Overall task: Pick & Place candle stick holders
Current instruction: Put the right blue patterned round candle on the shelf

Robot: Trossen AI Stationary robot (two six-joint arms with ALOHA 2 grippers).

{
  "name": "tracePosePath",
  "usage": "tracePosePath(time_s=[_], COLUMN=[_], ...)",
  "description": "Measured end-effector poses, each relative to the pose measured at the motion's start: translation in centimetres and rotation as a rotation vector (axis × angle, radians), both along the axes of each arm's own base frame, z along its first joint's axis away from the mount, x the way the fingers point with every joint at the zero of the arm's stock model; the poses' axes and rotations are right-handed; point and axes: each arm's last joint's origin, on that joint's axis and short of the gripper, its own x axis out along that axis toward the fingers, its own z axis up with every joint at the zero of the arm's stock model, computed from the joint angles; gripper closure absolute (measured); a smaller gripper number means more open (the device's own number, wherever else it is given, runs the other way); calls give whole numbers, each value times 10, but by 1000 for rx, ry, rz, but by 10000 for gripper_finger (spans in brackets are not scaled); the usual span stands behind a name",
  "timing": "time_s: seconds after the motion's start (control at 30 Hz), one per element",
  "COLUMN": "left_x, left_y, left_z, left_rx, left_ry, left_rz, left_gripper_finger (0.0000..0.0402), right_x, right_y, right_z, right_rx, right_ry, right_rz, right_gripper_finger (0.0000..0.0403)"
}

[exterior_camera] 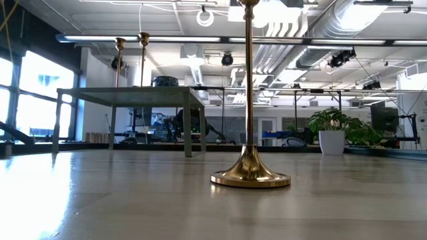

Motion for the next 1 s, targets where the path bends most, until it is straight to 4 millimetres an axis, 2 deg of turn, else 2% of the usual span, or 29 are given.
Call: tracePosePath(time_s=[0.17, 0.33, 0.47, 0.63, 0.8, 1.0], left_x=[-23, -35, -42, -45, -46, -45], left_y=[12, 19, 24, 27, 28, 28], left_z=[-12, -13, -11, -19, -20, -20], left_rx=[-215, -353, -400, -406, -460, -492], left_ry=[74, 80, 66, 117, 98, 83], left_rz=[-275, -367, -384, -341, -297, -292], left_gripper_finger=[135, 135, 135, 135, 135, 135], right_x=[6, 14, 18, 20, 21, 23], right_y=[-22, -54, -79, -95, -102, -119], right_z=[-9, -35, -64, -95, -109, -126], right_rx=[20, 91, 179, 179, 177, 151], right_ry=[-3, -19, -40, -91, -233, -215], right_rz=[14, 34, 54, 21, 43, -1], right_gripper_finger=[107, 107, 107, 107, 107, 107])
